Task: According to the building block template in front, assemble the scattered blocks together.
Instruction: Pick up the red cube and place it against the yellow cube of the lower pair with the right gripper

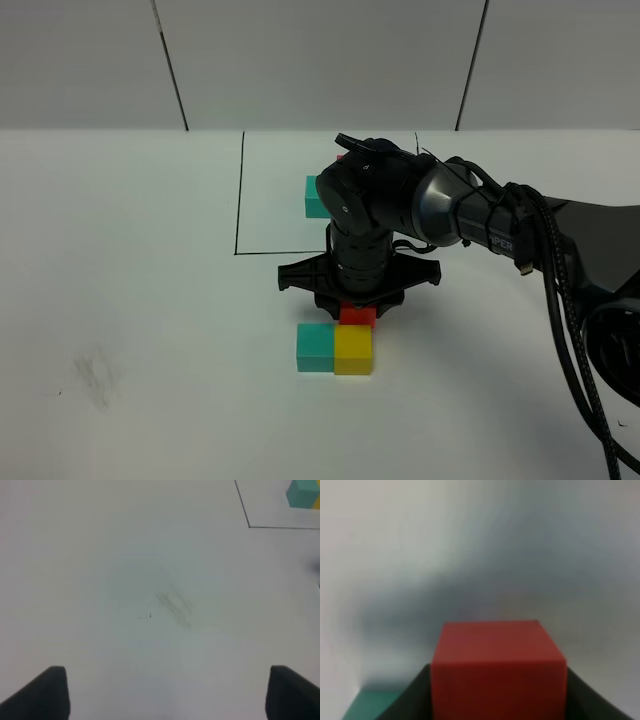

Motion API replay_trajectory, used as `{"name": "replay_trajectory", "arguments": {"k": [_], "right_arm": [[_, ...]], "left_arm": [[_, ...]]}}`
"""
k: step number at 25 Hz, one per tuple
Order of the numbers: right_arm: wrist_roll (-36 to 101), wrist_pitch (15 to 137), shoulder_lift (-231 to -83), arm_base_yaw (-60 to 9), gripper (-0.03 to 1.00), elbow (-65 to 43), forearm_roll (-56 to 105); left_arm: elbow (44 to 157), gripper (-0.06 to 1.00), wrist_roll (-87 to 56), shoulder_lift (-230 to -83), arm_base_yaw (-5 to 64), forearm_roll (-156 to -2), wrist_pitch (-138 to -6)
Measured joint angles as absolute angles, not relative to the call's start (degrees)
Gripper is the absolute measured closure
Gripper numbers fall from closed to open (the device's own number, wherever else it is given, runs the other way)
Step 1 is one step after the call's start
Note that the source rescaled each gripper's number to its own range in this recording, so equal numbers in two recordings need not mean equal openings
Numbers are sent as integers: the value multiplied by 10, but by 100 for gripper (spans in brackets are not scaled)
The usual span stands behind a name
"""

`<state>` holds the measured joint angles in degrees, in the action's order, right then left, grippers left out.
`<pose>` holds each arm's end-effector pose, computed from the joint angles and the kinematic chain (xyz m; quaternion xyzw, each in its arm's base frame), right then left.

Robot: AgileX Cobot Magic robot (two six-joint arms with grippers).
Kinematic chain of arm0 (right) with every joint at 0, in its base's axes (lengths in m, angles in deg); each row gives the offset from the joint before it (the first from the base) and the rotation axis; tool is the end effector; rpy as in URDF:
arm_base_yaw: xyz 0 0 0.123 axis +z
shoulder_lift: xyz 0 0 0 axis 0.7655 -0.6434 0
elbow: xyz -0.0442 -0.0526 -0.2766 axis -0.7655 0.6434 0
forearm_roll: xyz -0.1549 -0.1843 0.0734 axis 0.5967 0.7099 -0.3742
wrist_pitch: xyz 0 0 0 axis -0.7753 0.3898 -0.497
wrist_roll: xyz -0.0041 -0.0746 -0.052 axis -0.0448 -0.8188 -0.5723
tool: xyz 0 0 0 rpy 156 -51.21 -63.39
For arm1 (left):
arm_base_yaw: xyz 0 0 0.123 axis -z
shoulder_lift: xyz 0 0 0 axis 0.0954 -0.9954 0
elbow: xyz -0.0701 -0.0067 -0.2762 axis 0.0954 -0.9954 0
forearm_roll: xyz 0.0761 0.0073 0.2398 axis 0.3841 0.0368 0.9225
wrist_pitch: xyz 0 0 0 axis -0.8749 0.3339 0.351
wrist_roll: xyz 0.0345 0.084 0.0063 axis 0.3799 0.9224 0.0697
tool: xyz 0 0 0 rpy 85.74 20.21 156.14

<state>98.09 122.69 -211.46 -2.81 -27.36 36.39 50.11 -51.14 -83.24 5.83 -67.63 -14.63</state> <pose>0.3103 0.3267 0.1427 -0.0563 0.9955 0.0281 0.0708 -0.0065 -0.0029 0.2780 -0.0113 0.8527 -0.0299 0.5214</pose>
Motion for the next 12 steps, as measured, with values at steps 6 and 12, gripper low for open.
{"name": "replay_trajectory", "arguments": {"k": [6, 12], "right_arm": [[981, 1227, -2116, -28, 71, -274, 354], [981, 1227, -2125, -28, 71, -274, 347]], "left_arm": [[501, -1, -511, -832, 58, -676, -146], [501, -1, -511, -832, 58, -676, -146]]}}
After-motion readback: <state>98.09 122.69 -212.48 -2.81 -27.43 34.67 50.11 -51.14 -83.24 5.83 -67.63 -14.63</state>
